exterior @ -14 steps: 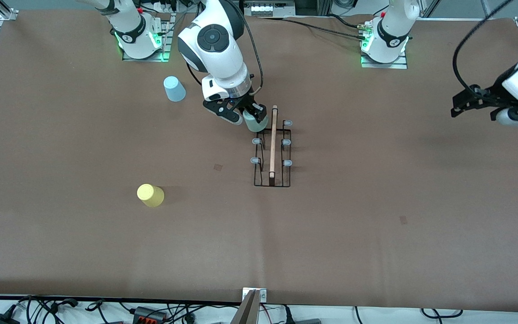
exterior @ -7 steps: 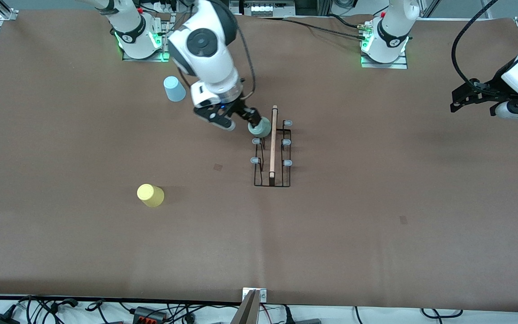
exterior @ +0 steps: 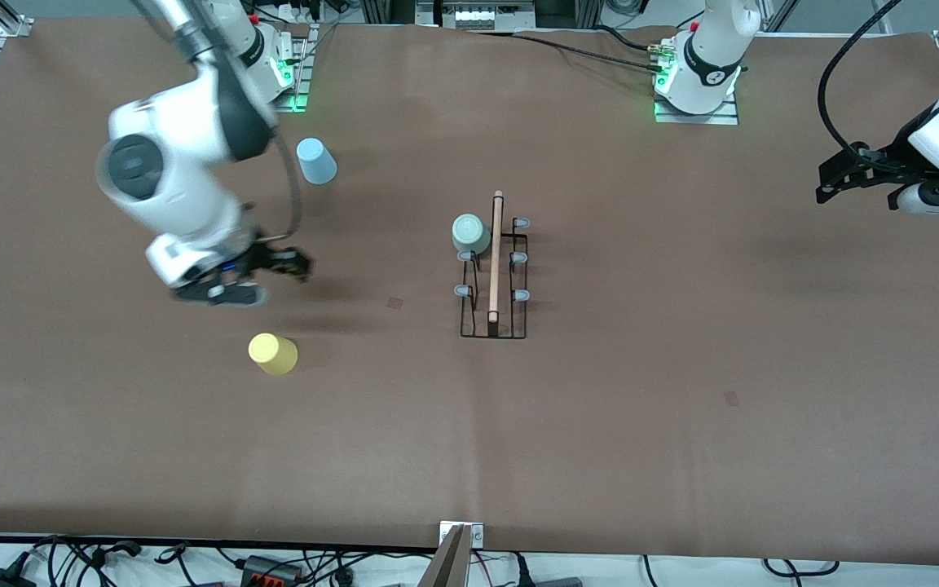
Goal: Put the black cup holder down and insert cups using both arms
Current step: 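Move the right gripper to the yellow cup and grasp it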
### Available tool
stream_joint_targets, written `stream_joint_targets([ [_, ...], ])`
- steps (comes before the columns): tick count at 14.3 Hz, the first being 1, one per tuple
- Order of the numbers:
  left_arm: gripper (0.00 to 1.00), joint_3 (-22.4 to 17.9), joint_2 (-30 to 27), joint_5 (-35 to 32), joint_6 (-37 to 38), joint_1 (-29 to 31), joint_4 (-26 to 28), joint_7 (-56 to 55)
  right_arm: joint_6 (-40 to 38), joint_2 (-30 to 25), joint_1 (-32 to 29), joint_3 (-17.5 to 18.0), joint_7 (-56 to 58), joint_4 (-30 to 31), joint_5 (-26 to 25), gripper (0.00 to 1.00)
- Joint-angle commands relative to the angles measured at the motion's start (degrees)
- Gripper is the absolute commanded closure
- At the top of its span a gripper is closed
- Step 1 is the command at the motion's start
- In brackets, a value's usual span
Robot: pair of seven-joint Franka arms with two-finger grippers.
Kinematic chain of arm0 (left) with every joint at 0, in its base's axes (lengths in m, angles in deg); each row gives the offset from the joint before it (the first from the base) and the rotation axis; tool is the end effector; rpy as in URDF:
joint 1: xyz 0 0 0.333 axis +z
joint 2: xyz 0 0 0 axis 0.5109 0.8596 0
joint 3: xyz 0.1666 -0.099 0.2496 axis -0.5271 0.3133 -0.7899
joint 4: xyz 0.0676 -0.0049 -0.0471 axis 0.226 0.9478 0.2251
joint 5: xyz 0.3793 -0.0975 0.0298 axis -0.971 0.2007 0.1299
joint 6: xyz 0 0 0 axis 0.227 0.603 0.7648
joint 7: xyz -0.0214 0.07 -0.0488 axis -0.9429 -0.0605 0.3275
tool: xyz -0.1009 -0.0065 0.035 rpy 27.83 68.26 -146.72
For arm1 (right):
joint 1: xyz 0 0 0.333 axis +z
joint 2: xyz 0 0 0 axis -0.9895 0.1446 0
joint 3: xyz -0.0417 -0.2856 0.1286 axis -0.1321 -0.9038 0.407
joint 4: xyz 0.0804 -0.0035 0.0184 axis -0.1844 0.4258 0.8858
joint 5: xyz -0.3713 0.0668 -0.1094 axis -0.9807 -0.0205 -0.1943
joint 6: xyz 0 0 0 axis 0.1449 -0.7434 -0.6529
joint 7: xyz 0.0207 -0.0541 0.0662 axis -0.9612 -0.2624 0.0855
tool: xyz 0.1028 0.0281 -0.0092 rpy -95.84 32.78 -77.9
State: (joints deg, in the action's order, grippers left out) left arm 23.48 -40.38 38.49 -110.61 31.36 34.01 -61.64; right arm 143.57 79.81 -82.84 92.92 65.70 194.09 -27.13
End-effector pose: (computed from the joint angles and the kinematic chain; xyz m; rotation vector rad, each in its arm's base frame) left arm 0.5413 -0.0148 0.6034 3.1204 -0.1146 -0.0431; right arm 0.5933 0.1563 0.3870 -3.1304 -0.0377 -0.0240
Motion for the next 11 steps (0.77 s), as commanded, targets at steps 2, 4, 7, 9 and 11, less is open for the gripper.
stream_joint_targets([
  [2,0.0,-0.54,-0.16,1.23,0.81,-0.9,-0.75,0.66,6.77,3.21,-3.59,1.33,7.66,-0.2,-6.59,0.0],
  [4,0.0,-0.54,-0.16,1.32,0.81,-0.9,-0.83,0.66,13.45,6.03,-3.51,1.33,7.49,-0.11,-10.46,0.0],
  [7,0.0,-0.54,-0.16,1.32,0.81,-0.9,-0.83,0.57,20.75,10.68,-3.51,1.33,6.53,-0.11,-10.65,0.0],
  [9,0.0,-0.54,-0.08,1.32,0.81,-0.9,-0.83,0.66,22.0,12.27,-3.51,1.15,6.52,0.24,-10.82,0.0],
  [11,0.0,-0.54,-0.08,1.32,0.81,-0.9,-0.83,0.66,23.75,13.59,-3.51,0.8,6.52,0.41,-10.91,0.0],
])
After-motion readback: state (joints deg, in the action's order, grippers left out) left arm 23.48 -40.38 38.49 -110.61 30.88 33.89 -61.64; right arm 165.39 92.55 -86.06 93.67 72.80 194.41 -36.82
